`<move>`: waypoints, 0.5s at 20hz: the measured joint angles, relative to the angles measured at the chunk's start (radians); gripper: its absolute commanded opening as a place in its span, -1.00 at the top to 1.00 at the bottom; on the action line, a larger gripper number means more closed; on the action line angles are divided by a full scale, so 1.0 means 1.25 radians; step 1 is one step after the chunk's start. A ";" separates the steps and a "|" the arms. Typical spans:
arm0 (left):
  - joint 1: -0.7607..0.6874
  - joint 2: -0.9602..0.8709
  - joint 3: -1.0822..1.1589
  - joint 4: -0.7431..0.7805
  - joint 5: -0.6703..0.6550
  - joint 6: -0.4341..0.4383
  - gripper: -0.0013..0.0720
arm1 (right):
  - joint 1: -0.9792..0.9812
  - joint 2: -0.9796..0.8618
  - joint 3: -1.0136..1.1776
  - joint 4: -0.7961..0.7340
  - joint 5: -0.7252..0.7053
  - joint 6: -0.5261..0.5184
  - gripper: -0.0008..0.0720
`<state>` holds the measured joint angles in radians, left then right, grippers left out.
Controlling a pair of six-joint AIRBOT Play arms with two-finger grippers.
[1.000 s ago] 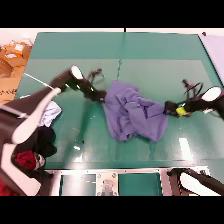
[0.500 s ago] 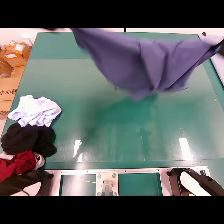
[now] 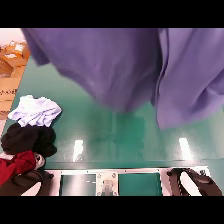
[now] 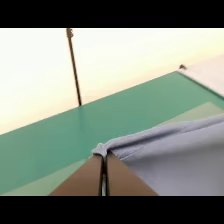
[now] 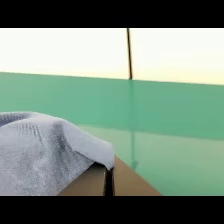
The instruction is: Fold the shirts.
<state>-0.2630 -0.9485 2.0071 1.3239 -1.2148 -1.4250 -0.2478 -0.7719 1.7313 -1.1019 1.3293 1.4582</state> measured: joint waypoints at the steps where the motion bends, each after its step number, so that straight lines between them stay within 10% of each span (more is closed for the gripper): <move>1: 0.000 -0.002 -0.034 0.024 0.003 -0.009 0.91 | 0.007 0.002 -0.041 0.016 0.004 -0.001 0.93; 7: 0.001 -0.130 -0.306 0.065 0.057 -0.022 0.90 | 0.093 0.000 -0.539 0.080 -0.110 -0.015 0.93; 10: 0.001 -0.252 -0.404 -0.017 0.139 0.020 0.91 | 0.117 -0.039 -0.796 0.120 -0.293 -0.019 0.58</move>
<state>-0.2619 -1.2640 1.5024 1.3022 -1.0405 -1.4002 -0.1017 -0.8204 0.7368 -0.9520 0.9634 1.4349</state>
